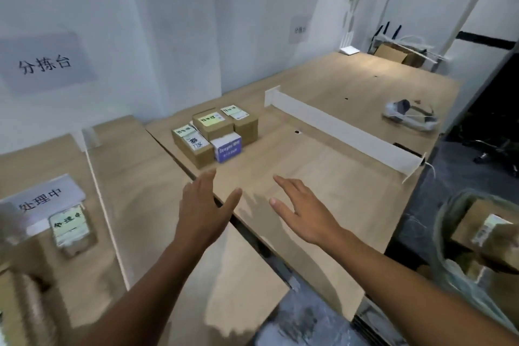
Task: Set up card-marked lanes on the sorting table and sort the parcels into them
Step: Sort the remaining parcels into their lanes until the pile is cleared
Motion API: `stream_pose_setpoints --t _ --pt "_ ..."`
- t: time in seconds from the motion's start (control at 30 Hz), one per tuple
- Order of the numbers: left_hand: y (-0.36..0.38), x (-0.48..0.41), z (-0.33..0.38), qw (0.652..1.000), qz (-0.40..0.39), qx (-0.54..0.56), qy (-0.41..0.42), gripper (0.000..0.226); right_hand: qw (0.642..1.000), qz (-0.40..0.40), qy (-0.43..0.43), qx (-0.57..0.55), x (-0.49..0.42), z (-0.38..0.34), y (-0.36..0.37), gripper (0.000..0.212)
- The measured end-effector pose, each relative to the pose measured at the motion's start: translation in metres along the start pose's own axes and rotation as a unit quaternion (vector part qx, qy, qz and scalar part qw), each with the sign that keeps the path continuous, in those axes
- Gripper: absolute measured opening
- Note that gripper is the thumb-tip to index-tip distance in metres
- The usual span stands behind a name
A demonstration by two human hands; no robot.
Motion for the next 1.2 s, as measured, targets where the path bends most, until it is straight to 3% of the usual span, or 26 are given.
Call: stream_pose_setpoints --t 0.17,0.33,0.67,0.83,0.93,1.07,1.2 --pt "0.036 -0.073 -0.031 0.995 0.032 0.015 -0.095 0.075 0.998 -0.049 -0.028 -0.017 -0.114 0.036 -0.001 0.065" --pt "0.07 -0.175 -0.078 0.988 0.069 0.027 -0.138 0.056 0.996 -0.088 -0.003 -0.019 -0.257 0.077 0.032 0.07" --pt "0.132 -0.404 -0.171 0.963 0.097 0.006 -0.251 0.065 0.996 -0.049 -0.073 0.034 -0.53 0.095 0.113 0.052" --pt "0.179 -0.461 -0.205 0.959 0.081 0.016 -0.271 0.068 0.97 -0.02 -0.123 0.207 -0.581 0.11 0.173 0.057" --pt "0.197 -0.465 -0.217 0.956 0.084 0.039 -0.277 0.067 0.963 0.009 -0.126 0.236 -0.59 0.115 0.186 0.056" --pt "0.195 -0.457 -0.211 0.952 0.118 0.091 -0.267 0.056 0.979 -0.005 -0.111 0.17 -0.59 0.117 0.183 0.057" --pt "0.173 -0.434 -0.175 0.96 0.122 0.113 -0.227 0.05 0.998 -0.013 -0.065 -0.008 -0.558 0.112 0.152 0.062"
Point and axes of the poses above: each hand's wrist, its own x-axis away from the middle knuckle, its own y-axis out of the palm, z = x × y, the point moved 6 cm from there along -x, towards the middle knuckle, and after that the axes turned 1 degree about -x, right-handed, at the moved point
